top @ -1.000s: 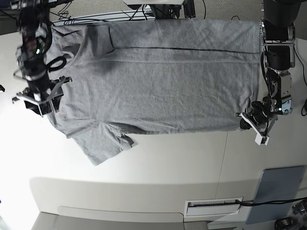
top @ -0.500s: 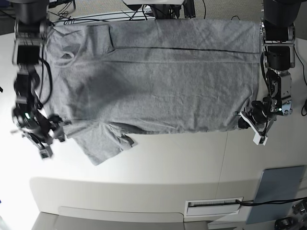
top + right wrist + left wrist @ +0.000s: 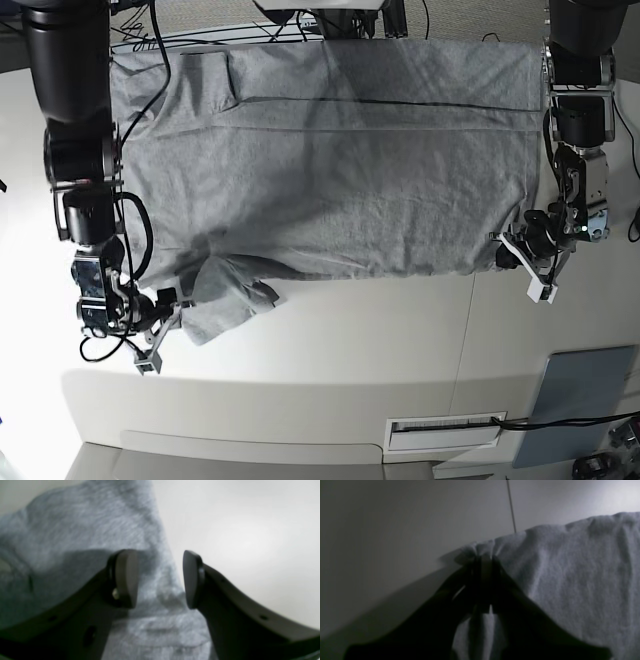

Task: Fold the T-shirt properly
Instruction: 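Move both grippers along the shirt sides and grasp the hem corners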

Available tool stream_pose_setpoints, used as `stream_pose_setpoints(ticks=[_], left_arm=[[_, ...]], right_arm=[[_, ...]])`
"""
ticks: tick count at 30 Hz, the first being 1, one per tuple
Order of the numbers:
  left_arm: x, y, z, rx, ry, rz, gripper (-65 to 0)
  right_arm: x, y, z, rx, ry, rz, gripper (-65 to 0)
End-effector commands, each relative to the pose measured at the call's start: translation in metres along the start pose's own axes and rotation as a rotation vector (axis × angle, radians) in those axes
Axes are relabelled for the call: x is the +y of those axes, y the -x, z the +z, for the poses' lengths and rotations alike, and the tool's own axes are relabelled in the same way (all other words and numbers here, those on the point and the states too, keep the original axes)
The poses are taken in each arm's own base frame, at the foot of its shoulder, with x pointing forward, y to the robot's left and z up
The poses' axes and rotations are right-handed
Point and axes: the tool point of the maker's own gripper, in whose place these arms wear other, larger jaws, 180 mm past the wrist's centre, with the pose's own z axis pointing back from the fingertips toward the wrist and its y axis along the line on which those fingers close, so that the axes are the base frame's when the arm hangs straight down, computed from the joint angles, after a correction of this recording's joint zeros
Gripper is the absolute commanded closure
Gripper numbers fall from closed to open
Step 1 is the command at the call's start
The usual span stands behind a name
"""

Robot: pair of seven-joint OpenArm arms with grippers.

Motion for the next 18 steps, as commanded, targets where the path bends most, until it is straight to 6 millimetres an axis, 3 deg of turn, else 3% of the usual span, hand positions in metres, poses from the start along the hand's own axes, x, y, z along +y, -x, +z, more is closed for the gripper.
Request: stream_pose_setpoints(ticks=[1,7,14,16,18], left_arm=[[0.006,0.003,0.003,0.039,-0.018,-0.02,0.0],[0.005,0.002,0.002,0.037,-0.018,-0.02,0.0],[0.006,0.002,0.003,0.035,-0.018,-0.02,0.0],[0.006,0.002,0.003,0.035,-0.018,-0.02,0.0],[0.006,0.002,0.003,0.036,-0.018,-0.02,0.0]], right_arm=[[-0.014,-0.025,0.01,-0.054,0.032,-0.004,-28.6],[-0.022,0.005,-0.002,0.037,0.046,-0.021,-28.6],[0.002,0.024,-0.009,0.118,-0.025,0.019,-28.5],[0.01,0.023,-0.01,0.125,-0.039,0.026,-24.3],[0.017,0.023,-0.012,0.133,-0.049,0.031,-15.0]])
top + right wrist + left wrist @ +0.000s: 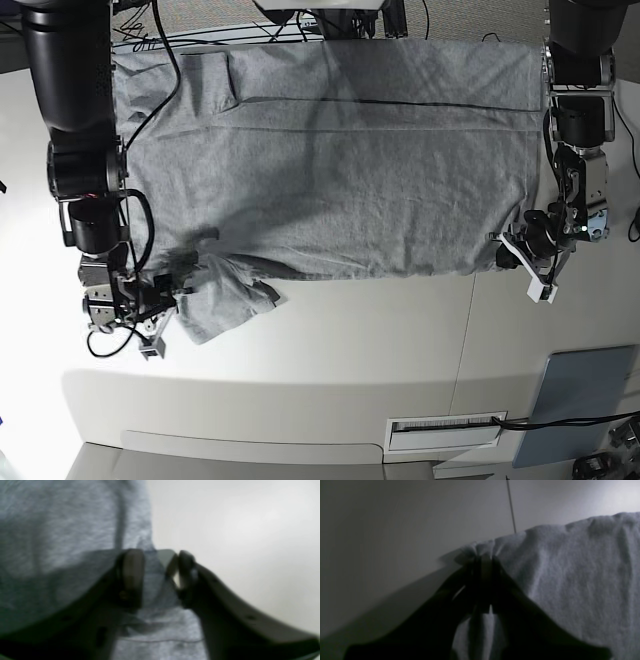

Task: Fold the T-shirt properly
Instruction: 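Move both grippers along the shirt sides and grasp the hem corners, then lift the hem with both grippers and fold it over toward the collar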

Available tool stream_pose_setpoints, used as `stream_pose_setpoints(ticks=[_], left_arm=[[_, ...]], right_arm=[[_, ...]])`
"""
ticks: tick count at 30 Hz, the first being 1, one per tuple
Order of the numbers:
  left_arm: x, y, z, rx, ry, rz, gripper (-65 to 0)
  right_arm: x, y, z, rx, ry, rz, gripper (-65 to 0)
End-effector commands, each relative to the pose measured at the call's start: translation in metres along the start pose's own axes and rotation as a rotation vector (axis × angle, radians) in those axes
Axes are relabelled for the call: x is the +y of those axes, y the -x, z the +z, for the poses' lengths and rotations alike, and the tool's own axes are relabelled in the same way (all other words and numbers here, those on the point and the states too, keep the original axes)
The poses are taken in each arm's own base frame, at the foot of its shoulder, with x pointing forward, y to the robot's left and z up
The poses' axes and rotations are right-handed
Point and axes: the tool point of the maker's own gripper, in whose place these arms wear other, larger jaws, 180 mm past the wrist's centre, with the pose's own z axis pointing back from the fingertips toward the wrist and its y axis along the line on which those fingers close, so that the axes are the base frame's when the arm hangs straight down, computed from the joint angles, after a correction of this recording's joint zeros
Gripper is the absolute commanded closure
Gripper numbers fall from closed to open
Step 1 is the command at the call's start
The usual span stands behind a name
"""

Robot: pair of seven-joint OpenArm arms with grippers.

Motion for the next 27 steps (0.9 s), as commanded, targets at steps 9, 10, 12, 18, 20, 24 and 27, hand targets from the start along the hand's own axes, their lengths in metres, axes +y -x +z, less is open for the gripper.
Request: stream_pose_setpoints(ticks=[9,10,12,18,20,24,27], left_arm=[[0.006,-0.004,0.003,-0.001,-0.018,-0.021,0.0],[0.006,-0.007,0.003,-0.014,-0.021,-0.02,0.0],[0.006,-0.015,0.004,-0.044,-0.02,-0.027,0.0],[-0.004,-0.033,0.014,-0.101,-0.012,-0.07,0.0],[-0.005,-0.034,0.02,-0.12,-0.018,-0.069,0.0],[-0.008,-0.028,0.03,-0.134,-0.034,-0.091,0.0],[-0.012,-0.022,0.038,-0.144,-0.032,-0.102,0.0]], right_arm=[[-0.002,-0.032,0.006,-0.096,0.067,0.055,0.0],[-0.002,-0.035,0.007,-0.105,0.069,0.057,0.0],[-0.004,-0.038,0.009,-0.115,0.073,0.059,0.0],[-0.025,-0.045,0.025,-0.143,0.12,0.073,0.0],[-0.033,-0.048,0.034,-0.158,0.139,0.081,0.0],[-0.039,-0.051,0.057,-0.233,0.154,0.107,0.0],[-0.039,-0.051,0.082,-0.3,0.216,0.134,0.0]])
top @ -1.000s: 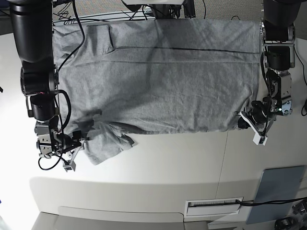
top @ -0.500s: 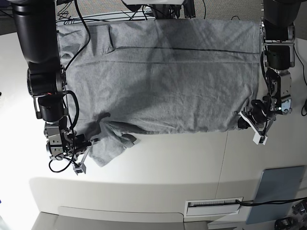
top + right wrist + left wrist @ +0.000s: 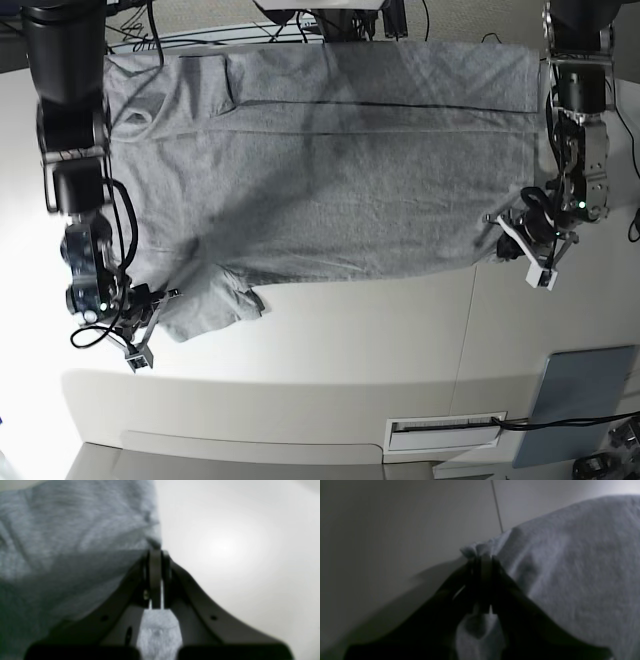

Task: Fold the T-shirt properly
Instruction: 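Lift the hem with both grippers and fold it over toward the collar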

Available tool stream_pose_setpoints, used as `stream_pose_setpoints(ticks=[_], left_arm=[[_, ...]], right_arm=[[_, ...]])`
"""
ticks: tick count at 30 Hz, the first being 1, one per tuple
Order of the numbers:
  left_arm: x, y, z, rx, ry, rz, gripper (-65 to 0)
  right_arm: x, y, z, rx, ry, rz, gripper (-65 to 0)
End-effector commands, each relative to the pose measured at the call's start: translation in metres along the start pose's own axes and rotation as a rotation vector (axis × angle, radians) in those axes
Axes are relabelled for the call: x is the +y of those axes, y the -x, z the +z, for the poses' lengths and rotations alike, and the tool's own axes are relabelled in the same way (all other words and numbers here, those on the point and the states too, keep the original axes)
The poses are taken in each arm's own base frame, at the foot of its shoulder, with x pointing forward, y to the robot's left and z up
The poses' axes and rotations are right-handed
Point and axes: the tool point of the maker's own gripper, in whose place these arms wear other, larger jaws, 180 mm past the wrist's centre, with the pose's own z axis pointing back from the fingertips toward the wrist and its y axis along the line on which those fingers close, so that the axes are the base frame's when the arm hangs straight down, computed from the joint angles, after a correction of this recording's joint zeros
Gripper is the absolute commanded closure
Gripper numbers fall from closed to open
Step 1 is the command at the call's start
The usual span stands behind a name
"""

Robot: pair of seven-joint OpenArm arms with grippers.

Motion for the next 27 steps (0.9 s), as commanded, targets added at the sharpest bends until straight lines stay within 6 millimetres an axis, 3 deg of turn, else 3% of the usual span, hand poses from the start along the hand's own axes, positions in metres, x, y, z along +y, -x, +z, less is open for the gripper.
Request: stream_pose_setpoints(ticks=[1,7,17,22,27], left_arm=[[0.006,-0.023,0.009,-0.071,-0.01,-0.008,0.0],[0.005,-0.015,0.034,-0.119,-0.002,0.031,0.0],[0.002,0.013,0.081,-0.158,0.028,0.072,0.0],[0.004,0.026,0.102,-0.158,0.009,0.081,0.0],[-0.005,0.044,0.114,-0.128,0.02,0.075,0.0]], right_arm=[[-0.022,-0.026,0.021,-0.087,0.063,0.01,0.0],[-0.022,-0.004,0.069,-0.128,0.192,0.13,0.0],[0.001,0.073,0.125,-0.148,0.201,0.106,0.0],[0.014,0.1,0.161,-0.146,0.21,0.129,0.0],[0.021,0.128,0.19,-0.107,0.237,0.155,0.0]])
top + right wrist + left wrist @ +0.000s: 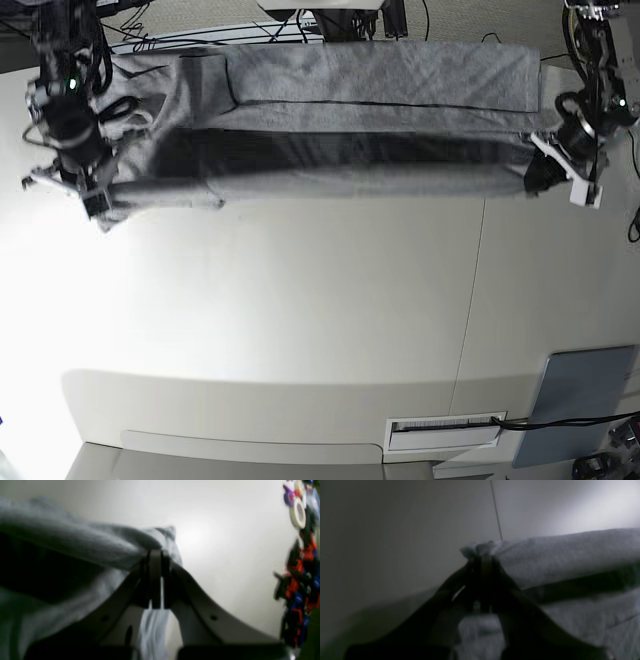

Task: Fold the T-shirt properly
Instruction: 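Lift the hem with both grippers and fold it over toward the collar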

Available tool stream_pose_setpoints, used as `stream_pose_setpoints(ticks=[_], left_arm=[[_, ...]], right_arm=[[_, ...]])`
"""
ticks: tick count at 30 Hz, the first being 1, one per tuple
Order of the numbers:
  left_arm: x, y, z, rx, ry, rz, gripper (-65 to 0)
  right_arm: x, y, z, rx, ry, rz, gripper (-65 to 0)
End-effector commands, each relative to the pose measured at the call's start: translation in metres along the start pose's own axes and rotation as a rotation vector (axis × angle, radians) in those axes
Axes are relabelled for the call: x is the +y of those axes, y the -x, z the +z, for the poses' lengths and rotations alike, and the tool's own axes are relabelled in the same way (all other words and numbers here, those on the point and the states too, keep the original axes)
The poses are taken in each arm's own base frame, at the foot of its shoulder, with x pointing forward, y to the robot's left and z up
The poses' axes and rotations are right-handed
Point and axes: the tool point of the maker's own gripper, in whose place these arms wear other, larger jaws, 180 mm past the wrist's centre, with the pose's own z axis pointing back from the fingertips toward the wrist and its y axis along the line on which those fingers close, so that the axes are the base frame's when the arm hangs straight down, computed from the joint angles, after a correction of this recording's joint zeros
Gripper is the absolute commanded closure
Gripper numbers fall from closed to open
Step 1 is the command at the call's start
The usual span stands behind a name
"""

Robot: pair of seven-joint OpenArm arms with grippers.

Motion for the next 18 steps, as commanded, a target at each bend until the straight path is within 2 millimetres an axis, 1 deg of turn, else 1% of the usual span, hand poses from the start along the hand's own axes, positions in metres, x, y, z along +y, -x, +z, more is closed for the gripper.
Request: stream_pose_setpoints(ticks=[1,4,10,14,18], left_arm=[[0.001,-0.012,0.006,-0.036,0.001,-0.022,0.0],[-0.004,0.001,0.013,-0.006,0.007,-0.026,0.0],[-0.008,0.029,0.023,0.058,0.009,-0.013,0.0],[-0.009,0.044,0.029,0.094,0.008,-0.004,0.0],[-0.007,0.052,0.031,0.121,-0.003,-0.016,0.0]], right_arm=[[-0.007,-0.002,0.008,-0.015,0.03,0.015,0.0],[-0.003,0.014,0.022,0.024,0.041,0.044,0.0],[0.003,0.036,0.045,0.091,0.066,0.089,0.0],[0.011,0.053,0.051,0.14,0.04,0.106,0.0],[0.016,0.067,0.056,0.187,0.023,0.123,0.0]])
